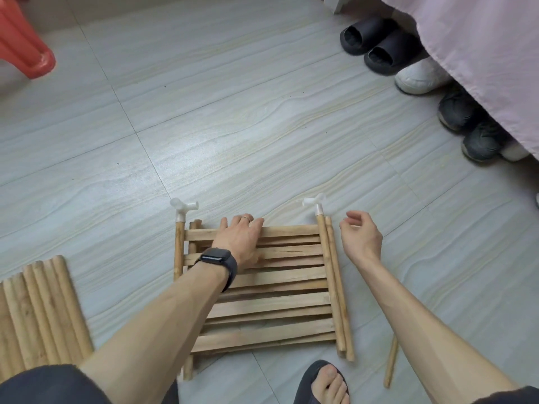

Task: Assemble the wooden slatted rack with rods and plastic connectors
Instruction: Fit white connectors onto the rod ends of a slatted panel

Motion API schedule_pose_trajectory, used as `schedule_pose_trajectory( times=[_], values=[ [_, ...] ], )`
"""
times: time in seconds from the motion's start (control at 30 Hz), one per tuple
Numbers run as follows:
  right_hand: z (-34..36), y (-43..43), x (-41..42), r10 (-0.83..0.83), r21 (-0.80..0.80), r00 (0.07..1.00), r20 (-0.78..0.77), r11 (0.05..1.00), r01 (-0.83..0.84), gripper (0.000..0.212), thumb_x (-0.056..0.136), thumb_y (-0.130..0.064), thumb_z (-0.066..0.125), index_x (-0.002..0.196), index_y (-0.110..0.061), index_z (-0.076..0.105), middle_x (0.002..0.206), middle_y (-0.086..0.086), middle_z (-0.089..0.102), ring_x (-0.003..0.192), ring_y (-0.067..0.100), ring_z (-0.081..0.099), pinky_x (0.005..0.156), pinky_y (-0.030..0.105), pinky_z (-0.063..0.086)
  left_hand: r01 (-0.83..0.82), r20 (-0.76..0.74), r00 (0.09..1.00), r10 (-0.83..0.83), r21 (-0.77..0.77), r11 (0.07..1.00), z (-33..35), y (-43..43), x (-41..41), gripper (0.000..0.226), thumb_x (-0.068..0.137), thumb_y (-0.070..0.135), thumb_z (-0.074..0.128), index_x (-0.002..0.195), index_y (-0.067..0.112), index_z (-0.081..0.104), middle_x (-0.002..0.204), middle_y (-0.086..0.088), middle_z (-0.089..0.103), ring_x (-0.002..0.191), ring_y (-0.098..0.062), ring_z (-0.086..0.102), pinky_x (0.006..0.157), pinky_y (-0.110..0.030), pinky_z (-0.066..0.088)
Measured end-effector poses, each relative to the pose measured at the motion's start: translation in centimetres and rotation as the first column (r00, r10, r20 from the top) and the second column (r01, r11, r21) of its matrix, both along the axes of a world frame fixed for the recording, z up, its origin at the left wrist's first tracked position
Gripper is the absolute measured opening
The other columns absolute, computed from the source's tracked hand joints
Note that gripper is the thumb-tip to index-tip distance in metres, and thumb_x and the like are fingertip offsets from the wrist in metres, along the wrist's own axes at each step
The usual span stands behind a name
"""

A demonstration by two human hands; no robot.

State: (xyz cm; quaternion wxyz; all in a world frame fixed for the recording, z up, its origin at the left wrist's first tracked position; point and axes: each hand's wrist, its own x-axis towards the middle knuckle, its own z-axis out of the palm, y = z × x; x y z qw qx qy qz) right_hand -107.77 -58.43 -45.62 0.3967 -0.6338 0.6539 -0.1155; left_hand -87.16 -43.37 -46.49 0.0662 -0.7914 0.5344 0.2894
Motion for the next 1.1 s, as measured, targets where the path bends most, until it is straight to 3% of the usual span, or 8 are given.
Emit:
schedule_pose_trajectory(
  times=[0.23,0.4,0.5,0.6,0.77,0.9,1.0,1.1],
  values=[
    [4.7,6.9,4.2,0.533,-0.099,0.844,-0.061,0.838,-0.536,0.018,0.096,-0.027,0.059,0.111,-0.024,0.067,0.104,-0.011,0.066,0.099,0.008,0.061,0.093,0.013,0.042,-0.149,-0.006,0.988,0.155,-0.316,0.937,9.0,6.3,7.1,0.049,0.1,0.04,0.052,0.147,0.031,0.042,0.146,0.005,0.047,0.126,-0.018,0.05,0.094,-0.04,0.052],
    [9.4,13.3,10.0,0.903,0.043,0.355,-0.244,0.375,-0.926,0.025,0.098,-0.036,0.054,0.116,-0.023,0.065,0.115,-0.005,0.067,0.109,0.015,0.06,0.091,0.026,0.045,-0.633,-0.276,0.77,0.576,-0.444,0.634,10.4,21.8,7.5,0.033,0.099,0.034,0.058,0.132,0.031,0.055,0.124,0.014,0.056,0.112,-0.005,0.055,0.091,-0.027,0.045],
    [10.2,17.7,12.4,0.936,0.15,0.029,-0.351,0.087,-0.985,0.032,0.099,-0.046,0.05,0.123,-0.027,0.06,0.125,-0.003,0.064,0.118,0.02,0.058,0.098,0.035,0.047,-0.832,-0.301,0.538,0.788,-0.344,0.436,7.5,32.1,4.8,0.029,0.1,0.029,0.058,0.128,0.023,0.059,0.121,0.008,0.062,0.109,-0.01,0.059,0.094,-0.031,0.048],
    [8.5,20.6,14.1,0.904,0.225,-0.135,-0.405,-0.045,-0.973,0.041,0.098,-0.05,0.042,0.13,-0.028,0.054,0.134,-0.003,0.06,0.12,0.024,0.058,0.095,0.038,0.049,-0.915,-0.232,0.385,0.893,-0.221,0.337,3.6,40.4,0.8,0.029,0.099,0.028,0.057,0.126,0.02,0.061,0.123,0.002,0.064,0.113,-0.015,0.06,0.097,-0.032,0.048],
    [3.0,23.7,15.8,0.896,0.363,-0.109,-0.431,0.061,-0.93,0.064,0.1,-0.059,0.038,0.156,-0.031,0.027,0.159,0.016,0.032,0.135,0.041,0.045,0.11,0.042,0.039,-0.883,-0.109,0.462,0.88,0.032,0.468,-0.2,45.7,-5.1,0.042,0.095,0.048,0.052,0.134,0.032,0.05,0.134,0.008,0.052,0.127,-0.013,0.049,0.098,-0.031,0.047],
    [-0.1,24.9,14.4,0.877,0.393,-0.106,-0.469,0.1,-0.914,0.092,0.082,-0.083,-0.005,0.158,-0.038,0.019,0.169,0.015,0.007,0.143,0.049,0.022,0.115,0.052,0.029,-0.766,-0.001,0.637,0.77,0.108,0.634,-1.1,44.4,-5.5,0.059,0.094,0.059,0.048,0.146,0.033,0.04,0.145,0.006,0.046,0.134,-0.018,0.041,0.102,-0.031,0.043],
    [-0.7,26.0,13.7,0.861,0.363,-0.051,-0.506,0.158,-0.918,0.073,0.099,-0.064,0.018,0.161,-0.031,-0.001,0.168,0.017,0.001,0.14,0.048,0.018,0.11,0.051,0.037,-0.705,0.034,0.707,0.707,0.112,0.7,-1.5,42.8,-4.3,0.048,0.097,0.047,0.05,0.143,0.033,0.043,0.141,0.005,0.05,0.132,-0.018,0.043,0.099,-0.031,0.04],
    [-1.6,26.2,13.5,0.853,0.337,-0.043,-0.52,0.158,-0.928,0.081,0.091,-0.066,0.004,0.161,-0.025,-0.003,0.168,0.02,0.003,0.142,0.05,0.017,0.105,0.054,0.04,-0.731,-0.012,0.678,0.735,0.097,0.675,-1.7,41.5,-2.8,0.037,0.099,0.023,0.045,0.135,0.028,0.052,0.128,0.003,0.06,0.117,-0.02,0.055,0.086,-0.03,0.042]
  ],
)
